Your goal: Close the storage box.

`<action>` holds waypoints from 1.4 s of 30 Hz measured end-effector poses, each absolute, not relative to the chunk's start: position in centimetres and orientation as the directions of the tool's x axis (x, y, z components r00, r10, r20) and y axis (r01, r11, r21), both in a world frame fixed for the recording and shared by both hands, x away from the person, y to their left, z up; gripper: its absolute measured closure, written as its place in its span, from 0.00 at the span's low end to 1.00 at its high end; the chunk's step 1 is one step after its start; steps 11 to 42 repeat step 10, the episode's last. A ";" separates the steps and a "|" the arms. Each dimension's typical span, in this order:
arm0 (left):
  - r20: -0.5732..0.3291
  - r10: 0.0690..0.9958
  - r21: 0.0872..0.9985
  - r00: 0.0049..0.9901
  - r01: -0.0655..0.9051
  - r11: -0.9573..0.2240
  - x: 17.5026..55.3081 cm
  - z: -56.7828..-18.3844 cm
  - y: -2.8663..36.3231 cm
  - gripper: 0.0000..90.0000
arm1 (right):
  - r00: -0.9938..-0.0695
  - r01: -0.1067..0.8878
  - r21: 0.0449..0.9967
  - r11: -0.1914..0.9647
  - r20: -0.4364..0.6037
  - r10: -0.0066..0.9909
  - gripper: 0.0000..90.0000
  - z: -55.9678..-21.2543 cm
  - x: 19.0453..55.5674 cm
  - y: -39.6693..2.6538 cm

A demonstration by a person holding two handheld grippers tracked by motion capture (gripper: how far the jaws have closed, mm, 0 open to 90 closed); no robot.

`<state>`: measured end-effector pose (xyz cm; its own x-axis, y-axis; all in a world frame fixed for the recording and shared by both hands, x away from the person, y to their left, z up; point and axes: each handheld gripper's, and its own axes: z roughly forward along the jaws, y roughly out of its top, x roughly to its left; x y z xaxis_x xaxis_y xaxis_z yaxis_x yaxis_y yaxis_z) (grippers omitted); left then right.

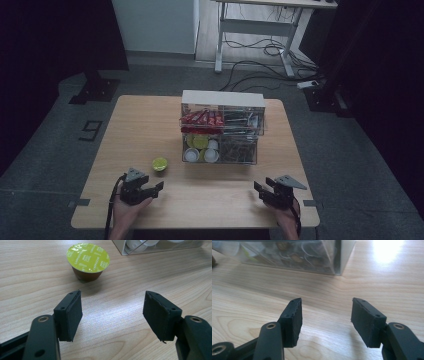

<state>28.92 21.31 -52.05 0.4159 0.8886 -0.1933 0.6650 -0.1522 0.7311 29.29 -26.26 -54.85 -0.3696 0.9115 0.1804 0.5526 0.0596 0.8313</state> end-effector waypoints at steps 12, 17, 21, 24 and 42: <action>-0.184 0.892 0.736 0.414 0.659 -0.153 28.9 -52.0 21.4 0.35 | -0.380 0.557 0.826 0.089 0.157 0.912 0.44 -55.2 29.8 -26.2; -0.184 0.892 0.736 0.414 0.659 -0.153 28.9 -52.0 21.4 0.35 | -0.380 0.557 0.826 0.089 0.157 0.912 0.44 -55.2 29.8 -26.2; -0.184 0.892 0.736 0.414 0.659 -0.153 28.9 -52.0 21.4 0.35 | -0.380 0.557 0.826 0.089 0.157 0.912 0.44 -55.2 29.8 -26.2; -0.184 0.892 0.736 0.414 0.659 -0.153 28.9 -52.0 21.4 0.35 | -0.380 0.557 0.826 0.089 0.157 0.912 0.44 -55.2 29.8 -26.2; -0.184 0.892 0.736 0.414 0.659 -0.153 28.9 -52.0 21.4 0.35 | -0.380 0.557 0.826 0.089 0.157 0.912 0.44 -55.2 29.8 -26.2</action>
